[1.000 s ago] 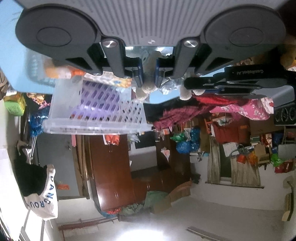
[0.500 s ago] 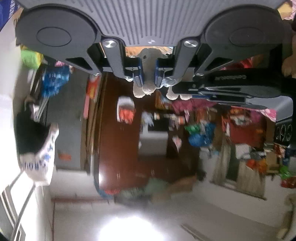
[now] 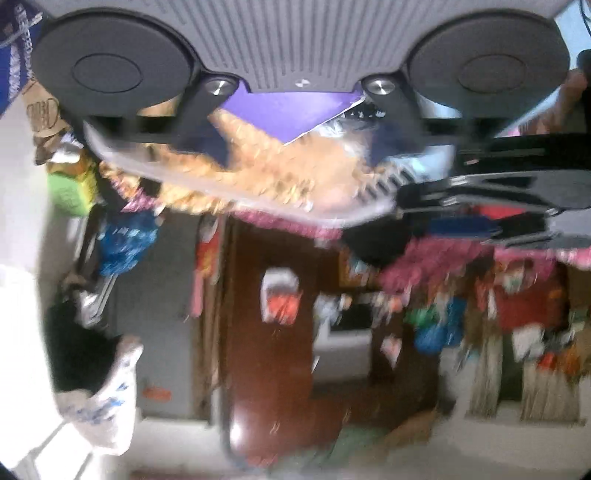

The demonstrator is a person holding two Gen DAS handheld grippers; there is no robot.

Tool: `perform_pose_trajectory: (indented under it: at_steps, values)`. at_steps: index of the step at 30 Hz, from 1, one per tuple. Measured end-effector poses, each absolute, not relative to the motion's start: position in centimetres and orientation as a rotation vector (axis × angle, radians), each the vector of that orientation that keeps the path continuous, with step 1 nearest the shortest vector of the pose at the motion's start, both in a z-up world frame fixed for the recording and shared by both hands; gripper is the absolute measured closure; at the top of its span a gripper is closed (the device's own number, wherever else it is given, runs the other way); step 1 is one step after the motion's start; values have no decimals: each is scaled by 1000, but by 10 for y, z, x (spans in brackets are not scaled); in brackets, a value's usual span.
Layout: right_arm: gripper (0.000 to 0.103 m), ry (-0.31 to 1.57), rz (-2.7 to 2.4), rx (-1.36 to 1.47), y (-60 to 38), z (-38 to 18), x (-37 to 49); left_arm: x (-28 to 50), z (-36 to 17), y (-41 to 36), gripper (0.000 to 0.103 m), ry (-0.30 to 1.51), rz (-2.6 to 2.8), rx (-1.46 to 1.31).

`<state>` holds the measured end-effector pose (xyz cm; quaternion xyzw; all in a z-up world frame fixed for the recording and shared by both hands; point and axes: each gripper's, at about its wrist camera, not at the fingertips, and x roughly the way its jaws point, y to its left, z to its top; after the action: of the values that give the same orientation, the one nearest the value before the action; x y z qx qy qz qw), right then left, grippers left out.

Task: Organize objects
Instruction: 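Carry the plush toy over the basket and release it inside, then grasp the small plastic-wrapped tissue pack with both tools and lift it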

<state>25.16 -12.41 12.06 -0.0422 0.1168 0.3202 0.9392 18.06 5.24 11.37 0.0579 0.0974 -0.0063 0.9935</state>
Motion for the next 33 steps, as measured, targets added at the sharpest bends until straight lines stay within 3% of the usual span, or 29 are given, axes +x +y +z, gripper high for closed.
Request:
perform_pose_trajectory:
  at_steps: [5,11,20,23,29,33]
  values:
    - [0,255,707,17,-155,98,195,95,70,51,19,195,-60,152]
    - [0,376,759,-19,-126,59,187,57,21,49,19,250,-85,195]
    - [0,445,751,-22,-96,57,206,42,-1,55,19,392,-86,110]
    - [1,454,742,-51,-88,52,202,26,6,52,19,361,-97,160]
    - [17,456,723,-112,-76,51,207,52,-4,57,19,369,-122,107]
    - [33,490,732,-155,-70,46,211,61,-11,60,28,359,-120,90]
